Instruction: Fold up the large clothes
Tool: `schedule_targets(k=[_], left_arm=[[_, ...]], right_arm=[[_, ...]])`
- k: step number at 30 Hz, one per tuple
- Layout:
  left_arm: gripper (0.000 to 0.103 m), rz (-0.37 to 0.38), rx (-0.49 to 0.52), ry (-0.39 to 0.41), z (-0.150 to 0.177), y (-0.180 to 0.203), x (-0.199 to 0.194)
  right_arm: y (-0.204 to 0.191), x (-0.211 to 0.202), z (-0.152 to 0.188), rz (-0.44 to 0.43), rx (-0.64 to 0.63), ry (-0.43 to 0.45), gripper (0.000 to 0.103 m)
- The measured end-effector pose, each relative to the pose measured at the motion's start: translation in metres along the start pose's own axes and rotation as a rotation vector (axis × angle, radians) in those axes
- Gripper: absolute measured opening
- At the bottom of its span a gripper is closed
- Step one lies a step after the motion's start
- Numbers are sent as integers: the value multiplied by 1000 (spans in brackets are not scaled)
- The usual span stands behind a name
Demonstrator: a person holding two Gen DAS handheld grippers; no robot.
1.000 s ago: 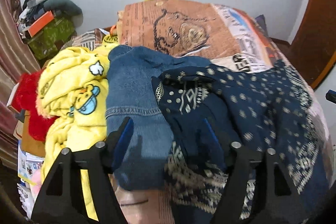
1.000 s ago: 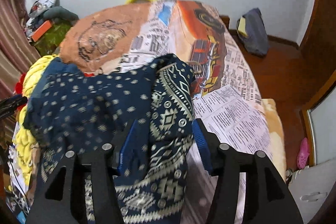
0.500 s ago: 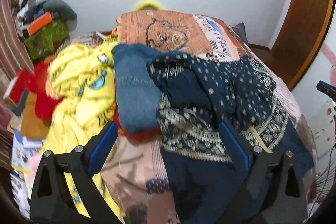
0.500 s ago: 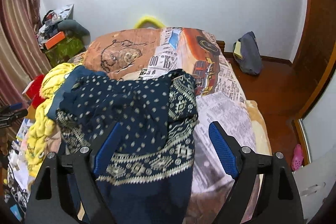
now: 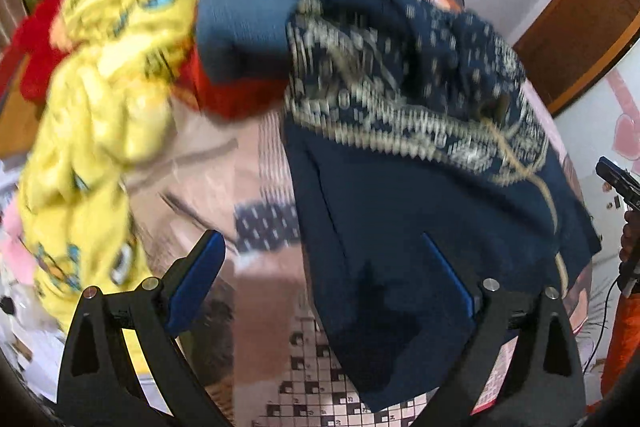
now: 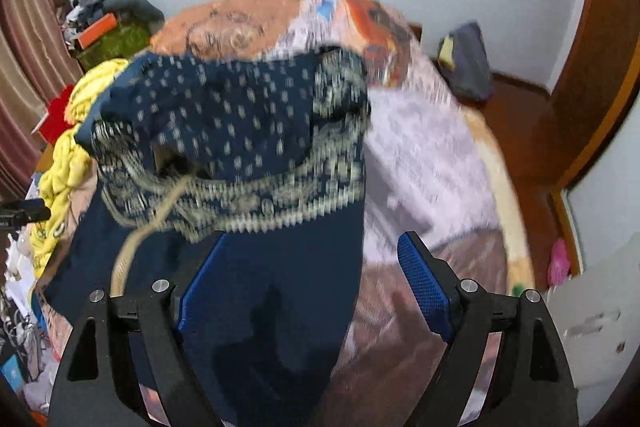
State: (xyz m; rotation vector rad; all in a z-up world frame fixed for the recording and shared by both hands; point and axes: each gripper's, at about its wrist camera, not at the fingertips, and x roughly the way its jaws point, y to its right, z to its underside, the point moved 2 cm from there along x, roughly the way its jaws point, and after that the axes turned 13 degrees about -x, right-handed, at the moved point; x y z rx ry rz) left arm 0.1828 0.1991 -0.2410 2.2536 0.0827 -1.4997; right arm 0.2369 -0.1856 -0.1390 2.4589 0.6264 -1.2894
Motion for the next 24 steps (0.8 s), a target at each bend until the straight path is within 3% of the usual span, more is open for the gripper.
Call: schedule_targets(k=[7, 11, 14, 17, 19, 20, 22, 24], left_arm=[[97, 24, -30, -116, 22, -4, 40], [95, 93, -74, -180, 32, -3, 57], [92, 149, -128, -187, 33, -6, 60], [74, 196, -142, -192, 33, -2, 59], [53, 219, -132, -190, 33, 1, 57], [47, 229, -124, -187, 33, 5, 55], [18, 247, -106, -188, 30, 12, 54], [14, 262, -87, -183, 28, 18, 50]], right_arm=[[6, 31, 30, -124, 113, -121, 83], [7, 44, 40, -222, 174, -153, 81], [1, 49, 41, -229, 154, -161, 74], [-3, 49, 39, -250, 145, -151, 61], [-5, 50, 37, -264, 144, -146, 41], [-5, 50, 36, -272, 147, -145, 35], [-3, 52, 33, -301, 161, -140, 15], [-4, 51, 28, -326, 173, -129, 12]])
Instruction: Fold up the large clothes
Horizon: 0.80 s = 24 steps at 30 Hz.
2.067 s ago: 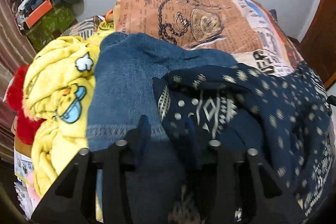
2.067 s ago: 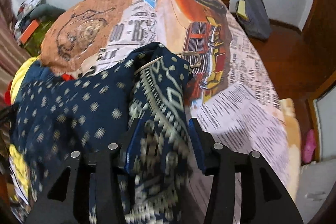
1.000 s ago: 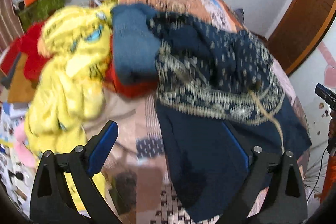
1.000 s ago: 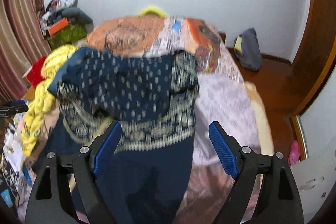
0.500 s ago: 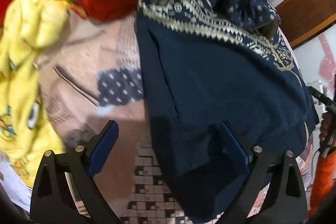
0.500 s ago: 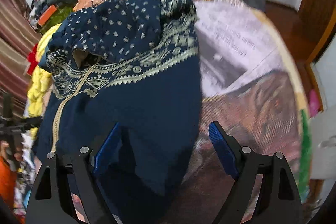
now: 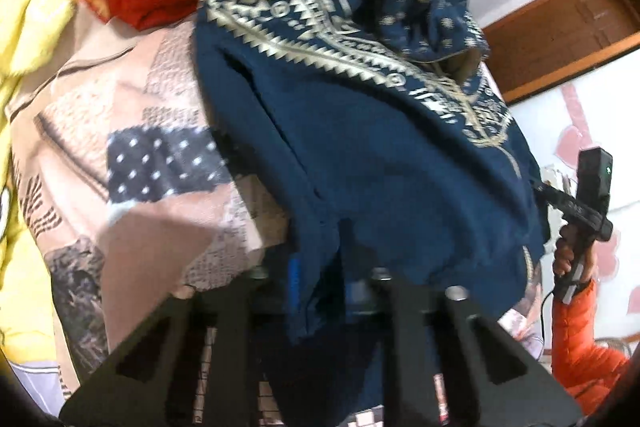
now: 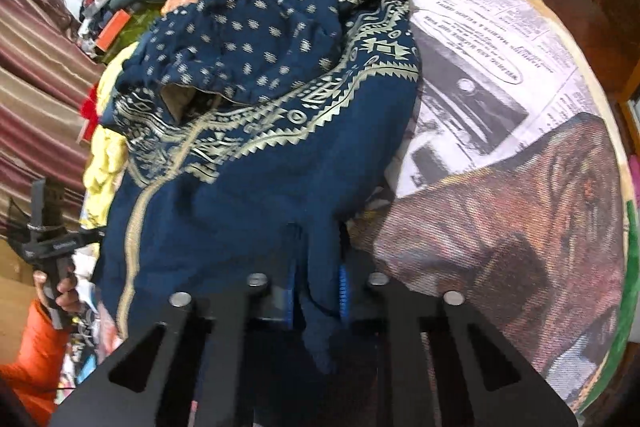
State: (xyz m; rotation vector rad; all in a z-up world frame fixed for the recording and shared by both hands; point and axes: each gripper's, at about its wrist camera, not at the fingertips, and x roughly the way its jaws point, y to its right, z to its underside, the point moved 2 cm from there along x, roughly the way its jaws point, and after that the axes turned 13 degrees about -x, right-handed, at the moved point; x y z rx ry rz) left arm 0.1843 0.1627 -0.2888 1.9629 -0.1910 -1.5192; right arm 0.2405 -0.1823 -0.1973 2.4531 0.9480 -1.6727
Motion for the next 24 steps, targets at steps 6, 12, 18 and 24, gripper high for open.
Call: schedule_targets(k=[6, 12, 18, 24], left_arm=[[10, -2, 67, 115, -19, 29, -38], [9, 19, 145, 263, -43, 64, -88], [9, 30, 172, 410, -89, 93, -134], [8, -37, 125, 511, -157, 105, -133]], right_arm=[[-9, -19, -19, -9, -39, 80, 10], [-19, -44, -53, 4, -86, 222, 10], [-10, -62, -94, 23, -87, 305, 10], [14, -67, -150, 45, -51, 376, 10]])
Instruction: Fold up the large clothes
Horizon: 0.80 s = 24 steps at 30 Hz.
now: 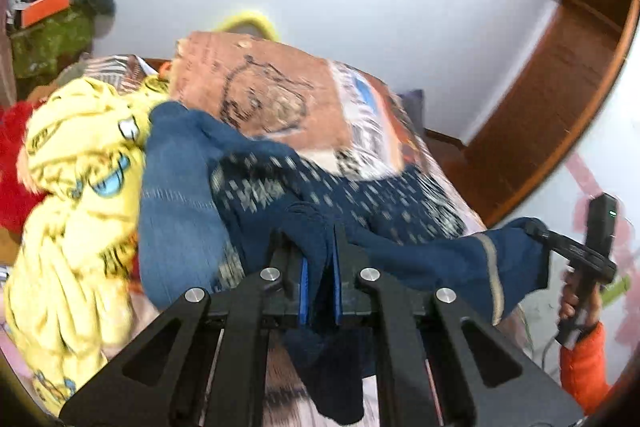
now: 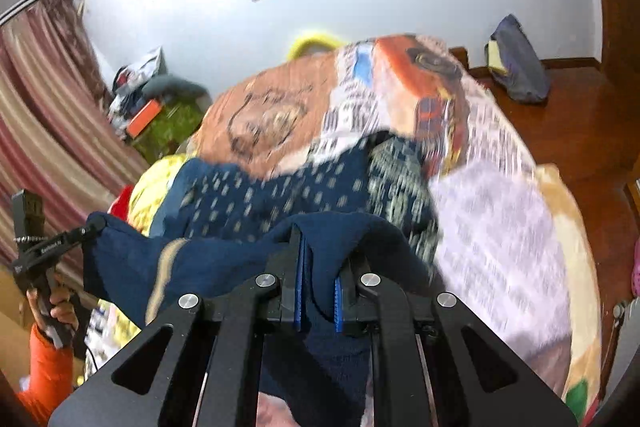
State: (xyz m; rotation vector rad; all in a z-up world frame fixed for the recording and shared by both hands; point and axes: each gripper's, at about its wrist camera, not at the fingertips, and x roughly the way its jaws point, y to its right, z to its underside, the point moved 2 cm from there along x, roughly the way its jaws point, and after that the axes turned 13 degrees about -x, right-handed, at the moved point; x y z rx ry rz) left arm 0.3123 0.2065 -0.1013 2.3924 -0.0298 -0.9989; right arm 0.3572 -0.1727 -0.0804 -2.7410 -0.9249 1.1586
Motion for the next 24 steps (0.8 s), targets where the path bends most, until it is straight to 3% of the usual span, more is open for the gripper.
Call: schedule_targets(k=[4, 8, 11, 14, 17, 20, 21, 23, 24], left_arm=[[8, -94, -38, -20, -21, -10, 55], [9, -196, -70, -84, -22, -30, 118], [10, -221, -88, -120, -16, -46, 147], [12, -212, -85, -136, -10, -54, 159], [12, -203, -49, -144, -8, -53, 159], [14, -237, 17, -166, -8, -44, 154], [19, -256, 35, -172, -8, -41, 154], [42, -338, 84, -156, -8, -32, 145], [72, -382, 106, -130, -8, -30, 141]], right_arm=[[24, 37, -17, 9, 49, -35, 10], [44, 90, -16, 42, 70, -127, 10], [55, 131, -4, 58, 73, -218, 10], [63, 152, 8, 61, 74, -252, 10], [66, 148, 7, 28, 75, -251, 16], [63, 140, 6, 2, 53, -313, 27], [63, 138, 4, 7, 50, -331, 36], [62, 130, 3, 37, 44, -343, 48], [59, 118, 2, 79, 27, -327, 55]])
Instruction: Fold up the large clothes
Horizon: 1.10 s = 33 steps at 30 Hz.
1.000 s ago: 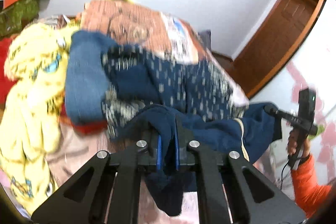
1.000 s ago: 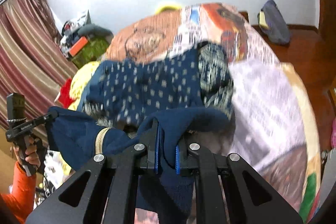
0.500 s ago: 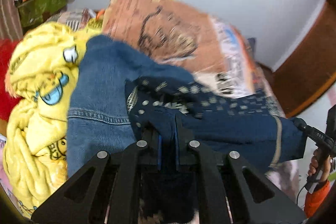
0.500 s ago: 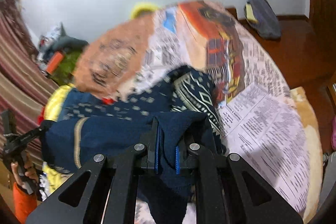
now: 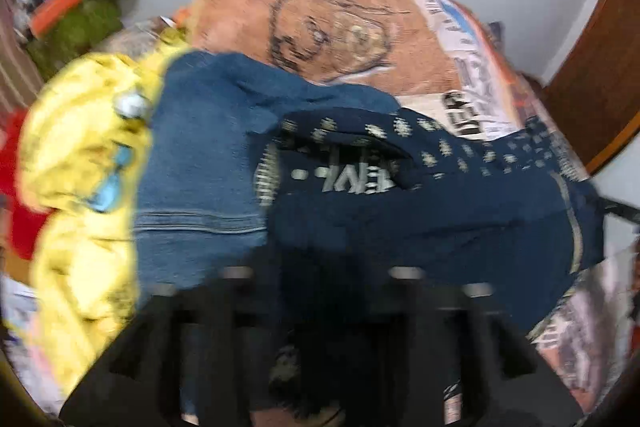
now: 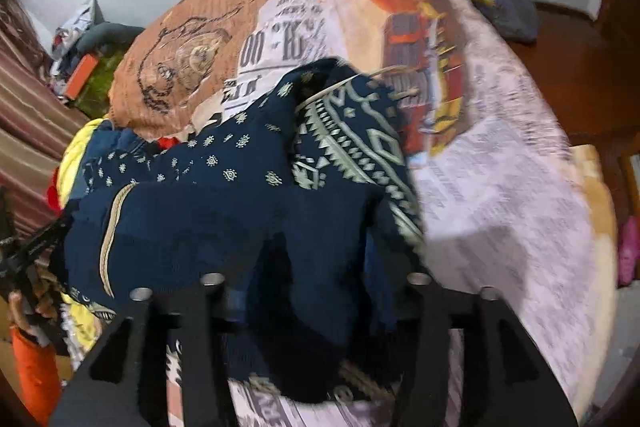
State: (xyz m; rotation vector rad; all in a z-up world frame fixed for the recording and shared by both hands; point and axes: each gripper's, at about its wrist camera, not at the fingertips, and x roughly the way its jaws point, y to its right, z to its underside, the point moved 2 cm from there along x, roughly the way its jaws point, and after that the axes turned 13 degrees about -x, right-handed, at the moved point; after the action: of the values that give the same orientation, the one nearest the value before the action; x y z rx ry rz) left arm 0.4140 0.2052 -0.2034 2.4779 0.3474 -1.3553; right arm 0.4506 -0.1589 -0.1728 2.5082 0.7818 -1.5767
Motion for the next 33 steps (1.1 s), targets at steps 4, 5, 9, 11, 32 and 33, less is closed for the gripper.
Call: schedule_targets(k=[4, 5, 9, 11, 32, 33], left_arm=[[90, -35, 44, 113, 7, 1, -35], [90, -23, 52, 115, 12, 0, -44], [91, -6, 103, 100, 33, 1, -58], [96, -5, 150, 82, 48, 5, -59], [100, -103, 340, 80, 42, 46, -13], [100, -115, 352, 88, 38, 49, -11]], right_arm=[[-7, -29, 16, 73, -29, 81, 72], [-10, -36, 23, 71, -37, 92, 72], [-23, -44, 42, 106, -103, 78, 74], [-31, -45, 54, 114, -134, 73, 78], [-60, 9, 46, 247, -264, 36, 79], [-62, 10, 39, 245, -284, 49, 79]])
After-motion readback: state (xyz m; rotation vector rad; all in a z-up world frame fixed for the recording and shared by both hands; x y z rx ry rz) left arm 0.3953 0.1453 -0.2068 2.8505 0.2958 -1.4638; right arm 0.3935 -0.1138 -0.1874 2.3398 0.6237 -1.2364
